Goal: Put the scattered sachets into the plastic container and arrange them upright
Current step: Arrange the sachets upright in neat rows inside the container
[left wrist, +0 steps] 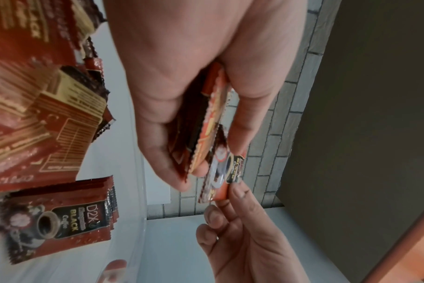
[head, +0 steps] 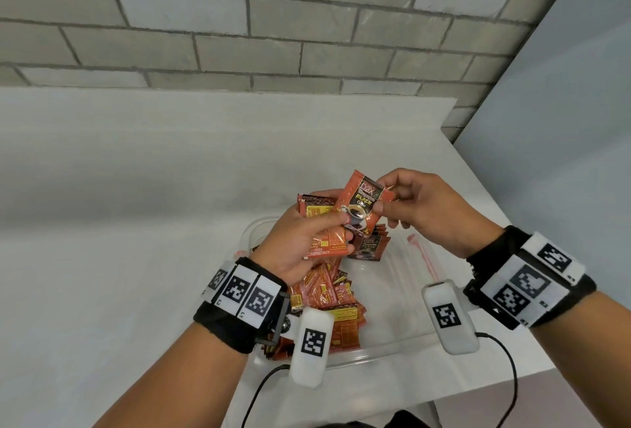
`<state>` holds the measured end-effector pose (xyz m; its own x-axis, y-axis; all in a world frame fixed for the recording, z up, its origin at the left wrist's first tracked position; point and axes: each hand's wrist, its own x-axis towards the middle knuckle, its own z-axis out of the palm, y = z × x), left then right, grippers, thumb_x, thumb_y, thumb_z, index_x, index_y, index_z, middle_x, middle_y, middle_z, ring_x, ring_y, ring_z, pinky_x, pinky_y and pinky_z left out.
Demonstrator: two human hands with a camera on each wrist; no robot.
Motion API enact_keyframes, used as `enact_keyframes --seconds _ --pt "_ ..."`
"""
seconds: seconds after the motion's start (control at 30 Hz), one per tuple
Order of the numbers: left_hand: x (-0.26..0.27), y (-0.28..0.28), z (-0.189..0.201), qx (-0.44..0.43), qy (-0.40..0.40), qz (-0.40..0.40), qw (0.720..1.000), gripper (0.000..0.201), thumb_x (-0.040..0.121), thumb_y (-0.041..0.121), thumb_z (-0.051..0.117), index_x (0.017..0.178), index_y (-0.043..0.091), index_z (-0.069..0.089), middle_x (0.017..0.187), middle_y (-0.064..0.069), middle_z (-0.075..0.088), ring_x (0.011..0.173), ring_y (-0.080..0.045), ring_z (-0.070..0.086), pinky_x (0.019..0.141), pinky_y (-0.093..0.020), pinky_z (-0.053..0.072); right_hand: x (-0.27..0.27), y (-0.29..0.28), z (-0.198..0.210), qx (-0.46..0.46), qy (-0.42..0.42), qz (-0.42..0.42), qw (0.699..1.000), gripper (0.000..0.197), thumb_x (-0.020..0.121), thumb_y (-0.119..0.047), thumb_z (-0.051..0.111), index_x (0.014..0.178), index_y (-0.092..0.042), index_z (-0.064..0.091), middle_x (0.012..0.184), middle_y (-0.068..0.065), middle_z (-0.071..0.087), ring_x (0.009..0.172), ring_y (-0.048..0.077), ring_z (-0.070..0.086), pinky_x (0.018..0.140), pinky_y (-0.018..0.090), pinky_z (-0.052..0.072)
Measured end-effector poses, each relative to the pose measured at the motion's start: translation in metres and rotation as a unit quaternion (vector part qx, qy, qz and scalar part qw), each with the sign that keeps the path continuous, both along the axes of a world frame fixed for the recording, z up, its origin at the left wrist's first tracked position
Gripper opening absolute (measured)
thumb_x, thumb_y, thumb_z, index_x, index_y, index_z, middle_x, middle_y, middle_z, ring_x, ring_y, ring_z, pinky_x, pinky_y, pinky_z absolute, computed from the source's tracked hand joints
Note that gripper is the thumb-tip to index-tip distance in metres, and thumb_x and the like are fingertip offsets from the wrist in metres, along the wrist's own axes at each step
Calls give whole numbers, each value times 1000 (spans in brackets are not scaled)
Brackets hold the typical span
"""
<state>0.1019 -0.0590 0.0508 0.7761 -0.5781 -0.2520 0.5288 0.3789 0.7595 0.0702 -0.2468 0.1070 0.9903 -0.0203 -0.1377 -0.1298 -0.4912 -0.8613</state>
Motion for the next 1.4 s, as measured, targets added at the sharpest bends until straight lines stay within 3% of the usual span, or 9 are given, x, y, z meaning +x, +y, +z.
enact_keyframes --seconds 0.1,0.2,0.33,0.5,0.63,0.73,1.0,1.23,1.4 --pt "-2 -2 0 10 12 7 1000 29 79 -1 65 104 14 66 100 -19 69 82 -30 64 63 -36 58 3 -2 6 -21 -15 -4 1000 16 85 -11 68 97 -21 66 83 1 69 65 4 58 56 11 41" --pt "-4 -2 0 17 10 4 1000 27 78 1 66 101 14 68 103 -21 68 87 -31 64 64 -36 58 10 -4 18 -49 -9 13 999 18 84 -8 69 100 -17 68 75 0 68 61 3 56 54 9 42" --pt "3 2 2 41 24 58 997 28 80 13 67 108 11 64 84 -11 65 64 -19 64 57 -32 53 17 -10 27 -127 38 61 989 17 82 -5 70 87 -22 69 72 -1 69 63 4 59 63 15 47" --pt "16 16 0 63 70 106 990 23 89 21 63 108 9 61 71 -5 62 59 -18 57 60 -32 48 17 -15 -10 -358 116 134 917 6 84 -14 68 87 -17 65 83 -4 65 76 12 57 61 17 42" --pt "17 21 -1 61 71 109 990 31 89 21 63 116 8 60 72 -5 63 59 -18 58 64 -34 48 21 -13 -42 -443 149 171 867 9 82 -12 65 78 -19 60 77 -5 60 75 16 56 59 22 39" --pt "15 22 -4 63 79 109 989 36 88 22 64 120 6 59 74 -5 63 60 -18 59 63 -34 48 26 -10 -48 -475 153 171 850 7 82 -14 63 77 -18 61 81 2 65 74 20 57 59 25 41" --pt "15 27 -6 59 86 111 988 35 88 22 65 118 7 59 77 -6 62 58 -17 59 62 -34 47 33 -2 -55 -512 151 176 827 29 82 -15 61 61 -27 46 80 1 56 76 24 59 55 25 37" --pt "16 27 -8 64 88 108 988 29 88 22 66 113 9 61 78 -6 63 60 -17 61 62 -33 48 34 2 -54 -515 142 176 827 6 84 -15 60 79 -20 62 87 5 63 81 26 61 61 27 42" --pt "16 26 -8 65 82 108 989 32 88 23 65 116 8 60 78 -6 63 62 -17 61 62 -33 48 34 3 -53 -523 139 176 822 8 84 -15 60 89 -16 66 92 6 63 84 26 61 62 28 42"
